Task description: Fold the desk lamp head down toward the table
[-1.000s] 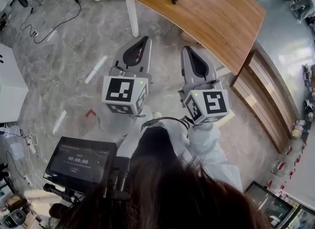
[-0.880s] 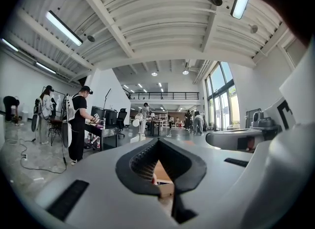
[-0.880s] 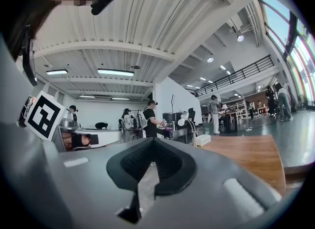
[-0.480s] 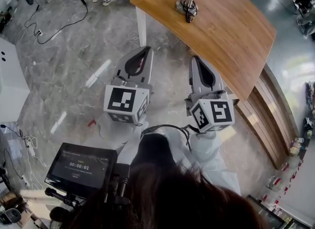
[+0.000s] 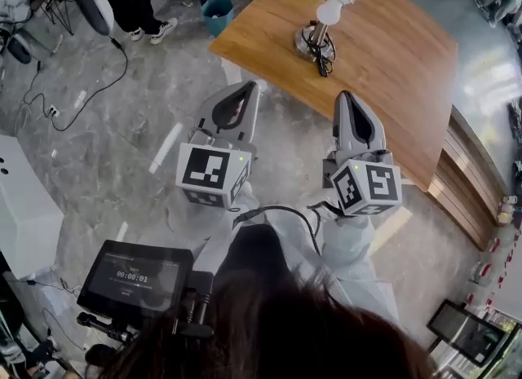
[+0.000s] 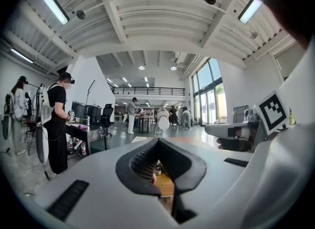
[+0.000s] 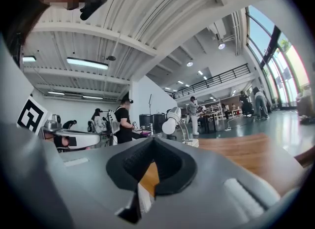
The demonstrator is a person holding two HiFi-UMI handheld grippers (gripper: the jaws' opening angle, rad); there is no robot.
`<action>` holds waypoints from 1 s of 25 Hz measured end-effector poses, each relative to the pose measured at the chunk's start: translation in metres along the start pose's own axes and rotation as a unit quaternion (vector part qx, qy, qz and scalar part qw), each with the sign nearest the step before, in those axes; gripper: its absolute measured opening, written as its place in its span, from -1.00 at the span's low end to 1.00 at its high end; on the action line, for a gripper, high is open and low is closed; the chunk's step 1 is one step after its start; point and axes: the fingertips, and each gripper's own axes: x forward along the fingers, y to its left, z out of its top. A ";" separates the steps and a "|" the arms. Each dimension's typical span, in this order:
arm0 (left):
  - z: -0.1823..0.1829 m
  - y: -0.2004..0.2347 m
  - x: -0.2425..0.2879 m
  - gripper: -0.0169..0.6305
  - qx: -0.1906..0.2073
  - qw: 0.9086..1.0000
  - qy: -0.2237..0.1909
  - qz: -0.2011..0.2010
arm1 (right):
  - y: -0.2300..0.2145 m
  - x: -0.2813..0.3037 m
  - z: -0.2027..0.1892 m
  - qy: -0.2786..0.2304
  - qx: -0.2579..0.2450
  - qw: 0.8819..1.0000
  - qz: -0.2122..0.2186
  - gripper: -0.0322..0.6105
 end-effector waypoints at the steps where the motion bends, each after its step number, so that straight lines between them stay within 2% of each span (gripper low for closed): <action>1: -0.001 0.009 0.012 -0.94 0.001 1.000 0.003 -0.009 | -0.005 0.010 -0.001 0.000 0.001 1.000 -0.012 -0.89; 6: -0.014 0.034 0.075 -0.94 -0.004 0.998 0.017 -0.052 | -0.035 0.056 -0.014 0.019 0.002 0.998 -0.054 -0.89; 11: -0.036 0.041 0.149 -0.94 -0.006 0.995 0.043 -0.092 | -0.087 0.100 -0.030 0.044 0.012 0.996 -0.070 -0.89; 15: -0.042 0.047 0.211 -0.94 0.000 0.990 0.068 -0.127 | -0.125 0.141 -0.034 0.071 0.027 0.995 -0.064 -0.89; 20: -0.056 0.045 0.287 -0.94 0.008 0.977 0.114 -0.178 | -0.162 0.188 -0.048 0.106 0.077 0.991 -0.027 -0.89; 25: -0.058 0.041 0.341 -0.94 0.011 0.971 0.122 -0.206 | -0.191 0.221 -0.049 0.117 0.104 0.988 -0.011 -0.89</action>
